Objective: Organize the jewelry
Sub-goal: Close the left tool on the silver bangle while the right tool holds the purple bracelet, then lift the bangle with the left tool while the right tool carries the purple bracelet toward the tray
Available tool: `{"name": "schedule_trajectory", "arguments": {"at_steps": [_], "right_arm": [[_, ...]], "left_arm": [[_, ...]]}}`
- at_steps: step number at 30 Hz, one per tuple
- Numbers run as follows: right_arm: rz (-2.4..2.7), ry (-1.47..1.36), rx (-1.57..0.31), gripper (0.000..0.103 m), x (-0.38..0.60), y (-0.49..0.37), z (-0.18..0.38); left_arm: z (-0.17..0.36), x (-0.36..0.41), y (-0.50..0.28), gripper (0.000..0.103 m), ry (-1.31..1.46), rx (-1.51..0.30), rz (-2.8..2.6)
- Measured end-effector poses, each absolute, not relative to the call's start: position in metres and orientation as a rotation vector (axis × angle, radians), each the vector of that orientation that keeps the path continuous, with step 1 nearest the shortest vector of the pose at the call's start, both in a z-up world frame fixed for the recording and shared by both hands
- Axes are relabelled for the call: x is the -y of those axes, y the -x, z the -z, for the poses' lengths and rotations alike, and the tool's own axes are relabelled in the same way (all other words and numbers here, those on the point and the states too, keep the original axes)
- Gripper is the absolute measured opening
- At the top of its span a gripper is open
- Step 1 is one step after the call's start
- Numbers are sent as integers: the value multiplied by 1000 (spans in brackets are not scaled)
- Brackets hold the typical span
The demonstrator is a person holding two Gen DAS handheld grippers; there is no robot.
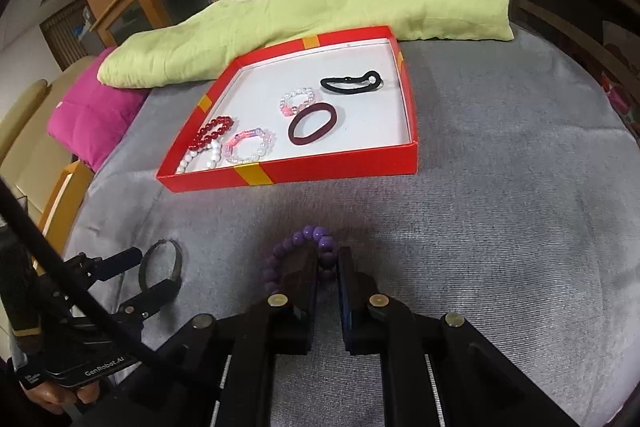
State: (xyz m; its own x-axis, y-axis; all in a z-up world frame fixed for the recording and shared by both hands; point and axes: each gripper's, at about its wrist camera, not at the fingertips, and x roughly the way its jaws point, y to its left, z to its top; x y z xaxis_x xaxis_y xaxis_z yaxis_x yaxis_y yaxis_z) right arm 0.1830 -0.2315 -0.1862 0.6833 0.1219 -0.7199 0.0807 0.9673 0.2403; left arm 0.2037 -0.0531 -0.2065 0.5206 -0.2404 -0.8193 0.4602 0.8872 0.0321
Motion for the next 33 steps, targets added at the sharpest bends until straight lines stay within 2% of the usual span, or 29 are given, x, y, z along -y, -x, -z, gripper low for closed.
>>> {"name": "schedule_trajectory", "arguments": {"at_steps": [12,23,25,26,27,29,33], "right_arm": [[17,-318,-808,10,247,-181,183],[39,-391,-870,11,260,-183,194],[47,-399,-877,13,262,-183,195],[48,-402,-881,17,262,-183,195],[48,-405,-884,23,262,-183,195],[51,-402,-888,29,262,-182,196],[51,-377,-880,29,258,-183,196]], "left_arm": [[207,35,-207,70,-89,-1011,495],[210,42,-202,70,-132,-988,522],[209,42,-202,63,-139,-980,521],[209,42,-202,61,-143,-978,519],[209,41,-203,61,-134,-980,521],[208,41,-204,61,-130,-979,522],[208,42,-202,61,-138,-971,527]]}}
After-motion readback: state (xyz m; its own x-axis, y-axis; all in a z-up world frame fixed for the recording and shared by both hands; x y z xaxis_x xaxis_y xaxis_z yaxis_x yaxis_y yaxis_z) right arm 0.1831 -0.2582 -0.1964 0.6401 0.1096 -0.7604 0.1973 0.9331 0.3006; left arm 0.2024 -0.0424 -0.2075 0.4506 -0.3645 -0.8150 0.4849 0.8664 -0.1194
